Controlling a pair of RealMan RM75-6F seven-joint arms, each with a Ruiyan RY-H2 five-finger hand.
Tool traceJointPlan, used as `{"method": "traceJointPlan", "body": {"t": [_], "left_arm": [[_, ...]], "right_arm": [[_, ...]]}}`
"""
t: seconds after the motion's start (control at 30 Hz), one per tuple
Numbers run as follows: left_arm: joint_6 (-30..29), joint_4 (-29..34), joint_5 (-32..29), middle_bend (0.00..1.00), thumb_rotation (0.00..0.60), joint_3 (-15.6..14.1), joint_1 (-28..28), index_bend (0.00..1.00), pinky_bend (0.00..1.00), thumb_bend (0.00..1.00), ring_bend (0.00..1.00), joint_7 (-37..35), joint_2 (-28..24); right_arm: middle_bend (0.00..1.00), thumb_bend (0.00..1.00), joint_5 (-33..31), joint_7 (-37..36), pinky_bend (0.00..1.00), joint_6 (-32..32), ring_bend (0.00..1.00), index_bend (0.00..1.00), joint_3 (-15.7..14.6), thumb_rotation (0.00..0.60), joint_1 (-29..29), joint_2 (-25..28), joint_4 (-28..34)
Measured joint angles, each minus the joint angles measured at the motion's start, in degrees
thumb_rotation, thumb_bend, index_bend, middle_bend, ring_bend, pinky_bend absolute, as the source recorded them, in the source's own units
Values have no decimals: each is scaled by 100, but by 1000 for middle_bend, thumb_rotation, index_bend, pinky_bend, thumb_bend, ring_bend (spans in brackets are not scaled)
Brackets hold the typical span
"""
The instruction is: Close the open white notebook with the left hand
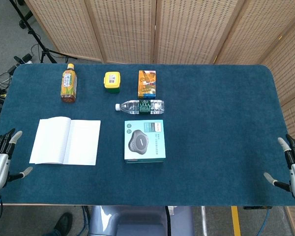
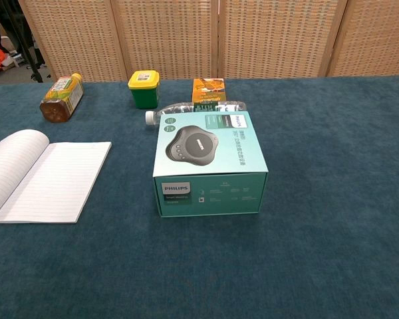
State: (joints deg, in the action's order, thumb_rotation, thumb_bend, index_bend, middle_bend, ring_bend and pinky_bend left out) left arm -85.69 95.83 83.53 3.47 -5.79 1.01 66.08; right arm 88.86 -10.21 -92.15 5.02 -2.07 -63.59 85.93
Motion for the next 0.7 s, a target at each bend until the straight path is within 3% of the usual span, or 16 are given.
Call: {"method": "traceJointPlan", "body": {"t": [0.2,0.43,0.7], "left_arm": [[-168,-30,79,0,600,9,74,0,0,116,0,49,85],[56,-49,85,0,600,-23,2,0,0,122,0,-130,64],[589,-923,75,0,600,12,-326,0,0,131,0,-722,533]], "right_arm": [[0,0,15,-43,0,-38,0,0,-3,600,27,5,-7],[0,0,48,-132,0,-41,0,0,-21,600,34,27,-11],[0,0,-23,-209,0,14,0,0,6,600,24,54,-2]]}}
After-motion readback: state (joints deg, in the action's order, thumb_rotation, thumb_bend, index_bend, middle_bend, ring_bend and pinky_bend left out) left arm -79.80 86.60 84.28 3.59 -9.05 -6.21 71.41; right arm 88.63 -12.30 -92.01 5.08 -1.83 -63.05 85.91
